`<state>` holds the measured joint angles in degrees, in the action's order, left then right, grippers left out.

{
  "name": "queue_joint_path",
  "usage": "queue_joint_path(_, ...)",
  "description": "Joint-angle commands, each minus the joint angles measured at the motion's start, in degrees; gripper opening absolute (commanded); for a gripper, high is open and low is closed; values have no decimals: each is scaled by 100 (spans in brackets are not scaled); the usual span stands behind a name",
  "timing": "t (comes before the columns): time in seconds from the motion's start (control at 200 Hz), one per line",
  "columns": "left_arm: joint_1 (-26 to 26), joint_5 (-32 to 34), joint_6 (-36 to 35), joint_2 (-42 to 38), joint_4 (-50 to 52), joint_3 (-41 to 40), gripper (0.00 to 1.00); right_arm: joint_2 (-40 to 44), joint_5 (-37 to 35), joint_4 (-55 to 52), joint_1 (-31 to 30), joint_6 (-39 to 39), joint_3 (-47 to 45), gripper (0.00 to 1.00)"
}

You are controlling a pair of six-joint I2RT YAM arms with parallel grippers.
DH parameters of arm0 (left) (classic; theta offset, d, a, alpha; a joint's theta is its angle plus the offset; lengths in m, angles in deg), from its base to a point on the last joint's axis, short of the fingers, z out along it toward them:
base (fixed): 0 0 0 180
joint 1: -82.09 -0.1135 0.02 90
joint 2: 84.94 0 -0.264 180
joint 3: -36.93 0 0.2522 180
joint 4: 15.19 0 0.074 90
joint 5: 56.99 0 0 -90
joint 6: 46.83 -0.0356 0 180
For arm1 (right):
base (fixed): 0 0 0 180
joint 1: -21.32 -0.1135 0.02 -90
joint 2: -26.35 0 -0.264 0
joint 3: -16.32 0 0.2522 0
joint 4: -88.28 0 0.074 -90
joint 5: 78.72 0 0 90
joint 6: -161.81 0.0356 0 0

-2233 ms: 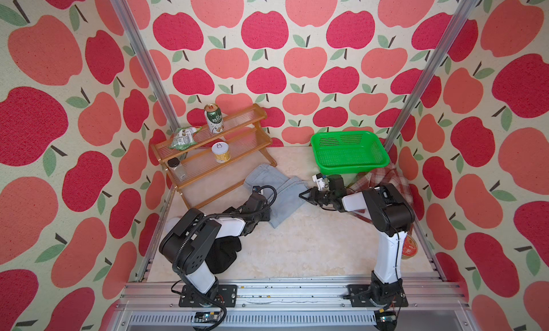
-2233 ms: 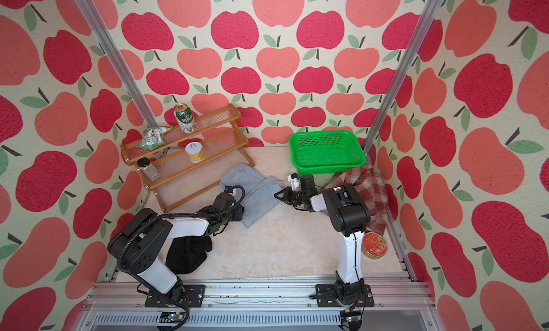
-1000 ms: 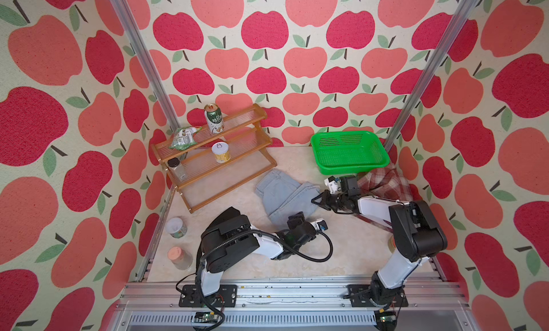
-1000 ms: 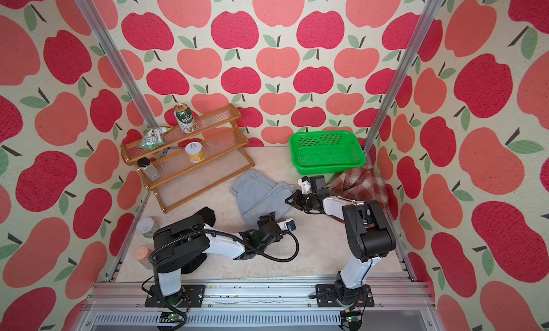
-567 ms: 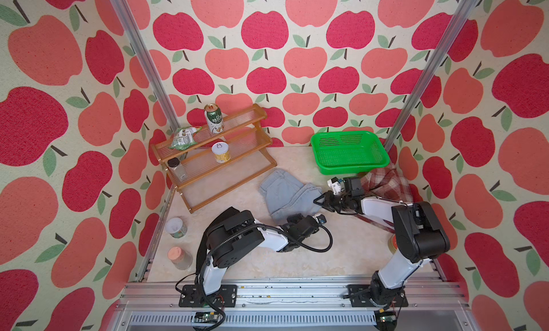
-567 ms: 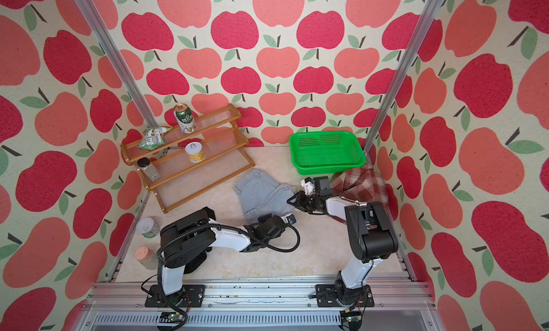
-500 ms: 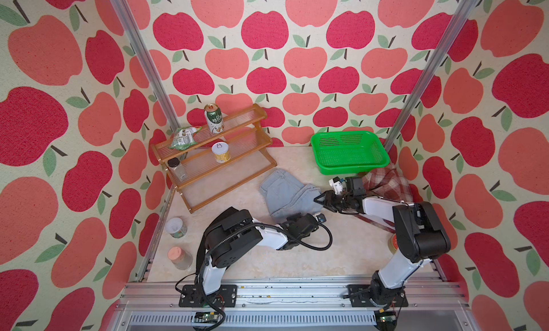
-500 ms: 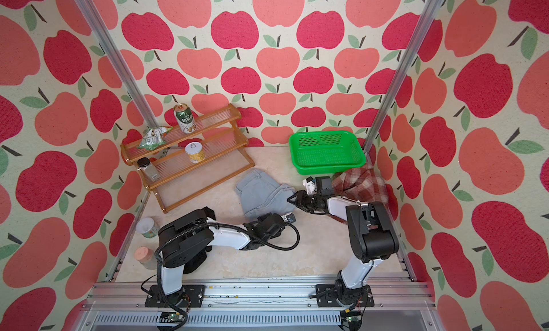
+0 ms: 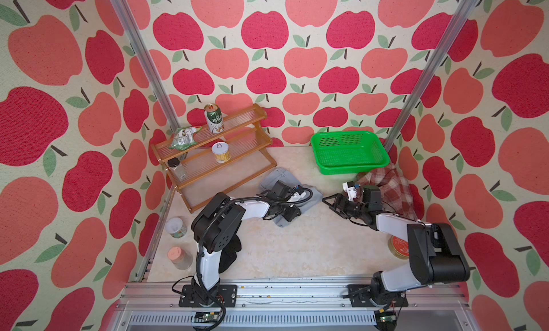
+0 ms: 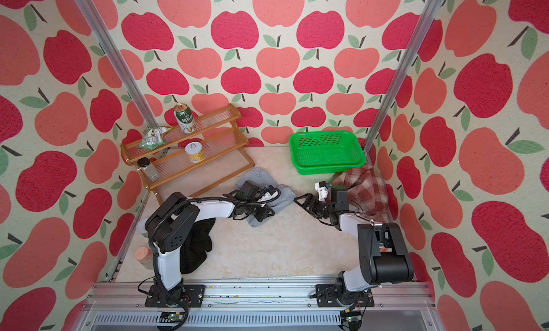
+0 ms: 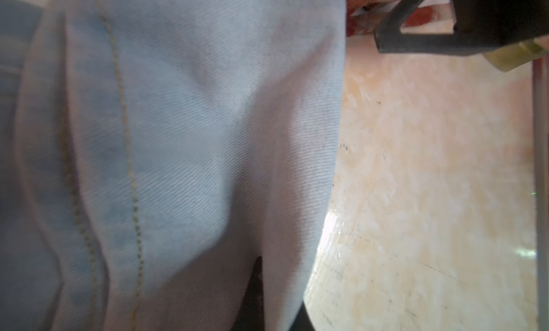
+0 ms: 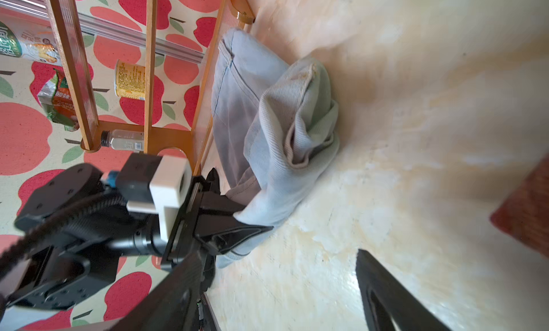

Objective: Roll up the skirts
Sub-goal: Roll the skirt at the center of the board.

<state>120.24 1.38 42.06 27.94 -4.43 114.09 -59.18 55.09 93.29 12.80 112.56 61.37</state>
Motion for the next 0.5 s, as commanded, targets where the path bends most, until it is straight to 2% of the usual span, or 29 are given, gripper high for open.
queue_joint_path(0.0,-246,-1656,811,350,-184,76,0,-161,245,605,-50,216,-208,84)
queue_joint_path(0.165,-357,-2184,1180,717,-353,258,0,-594,312,1294,-234,435,-293,84)
queue_joint_path(0.28,-476,-2546,1698,913,-819,252,0,-1016,312,1723,-420,585,-242,79)
queue_joint_path(0.495,-638,-2706,2034,1007,-983,321,0,-1914,107,2494,-582,919,-118,75)
